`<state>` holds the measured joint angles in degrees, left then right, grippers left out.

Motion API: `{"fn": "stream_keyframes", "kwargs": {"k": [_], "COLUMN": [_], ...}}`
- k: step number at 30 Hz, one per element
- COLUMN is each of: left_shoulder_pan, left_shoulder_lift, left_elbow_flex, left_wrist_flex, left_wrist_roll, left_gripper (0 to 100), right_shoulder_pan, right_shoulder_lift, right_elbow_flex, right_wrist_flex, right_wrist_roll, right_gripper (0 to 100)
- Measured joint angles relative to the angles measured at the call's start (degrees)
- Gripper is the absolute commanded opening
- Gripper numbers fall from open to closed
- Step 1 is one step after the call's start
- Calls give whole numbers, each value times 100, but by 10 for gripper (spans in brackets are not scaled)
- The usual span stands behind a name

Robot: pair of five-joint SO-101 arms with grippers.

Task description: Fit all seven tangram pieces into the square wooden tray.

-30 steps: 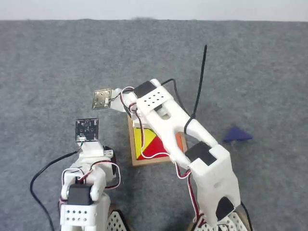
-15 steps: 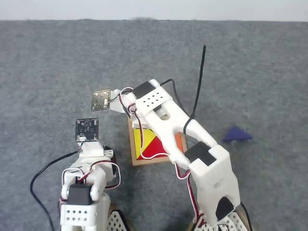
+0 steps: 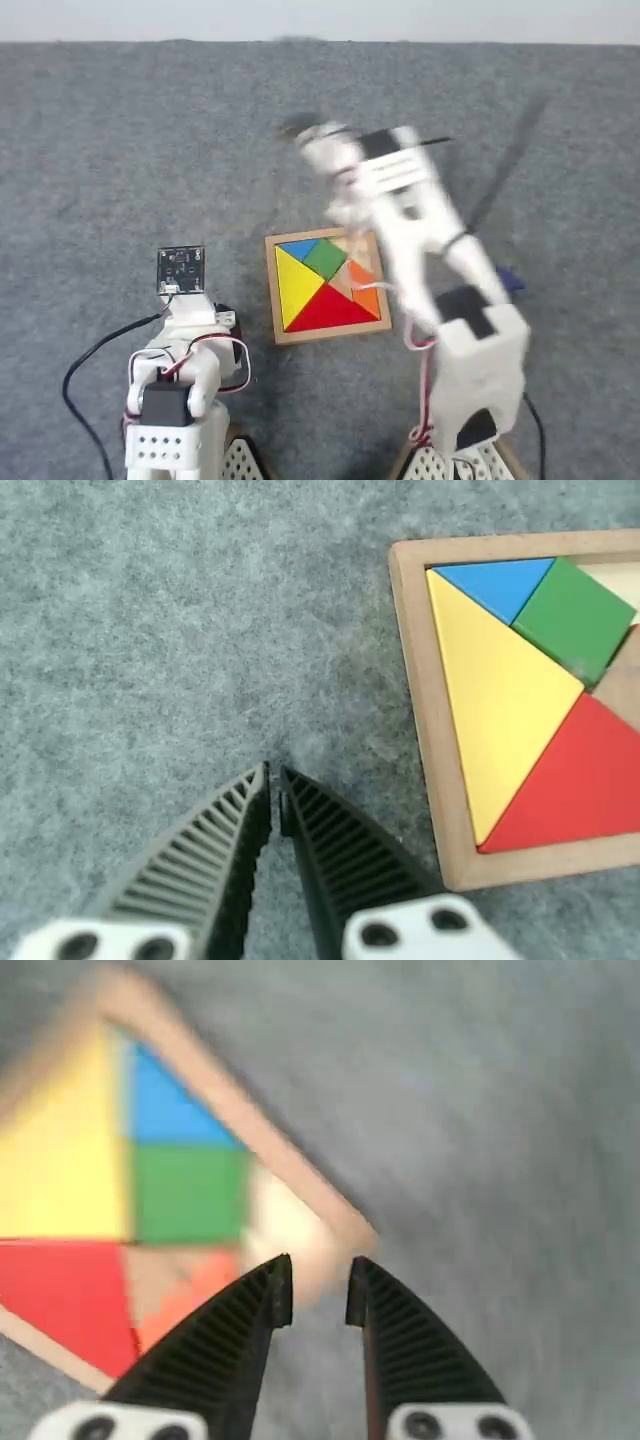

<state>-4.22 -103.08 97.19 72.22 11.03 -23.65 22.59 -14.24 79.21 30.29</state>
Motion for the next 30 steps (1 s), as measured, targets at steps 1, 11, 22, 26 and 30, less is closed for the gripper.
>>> {"fn": "stream_keyframes", "kwargs": {"k": [1,11,22,26,30], "left_shoulder_pan": [0,0,0,0,0], "left_shoulder_lift": [0,0,0,0,0], "left_elbow_flex": [0,0,0,0,0], "left_wrist_flex": [0,0,0,0,0], "left_wrist_roll": [0,0,0,0,0], "left_gripper": [14,14,14,14,14], "right_shoulder_pan": [299,1424,3130,3182,3165], "right_shoulder_lift": [-167,-1987,-2119,-1688,-1099], "right_elbow_flex": [132,3279,3736,3736,3464], "right_wrist_flex": [18,-782,-791,-888,-888], "right_wrist_roll": [-202,-1178,-2365,-3938,-5442], "right_gripper": [130,160,190,177,178]}}
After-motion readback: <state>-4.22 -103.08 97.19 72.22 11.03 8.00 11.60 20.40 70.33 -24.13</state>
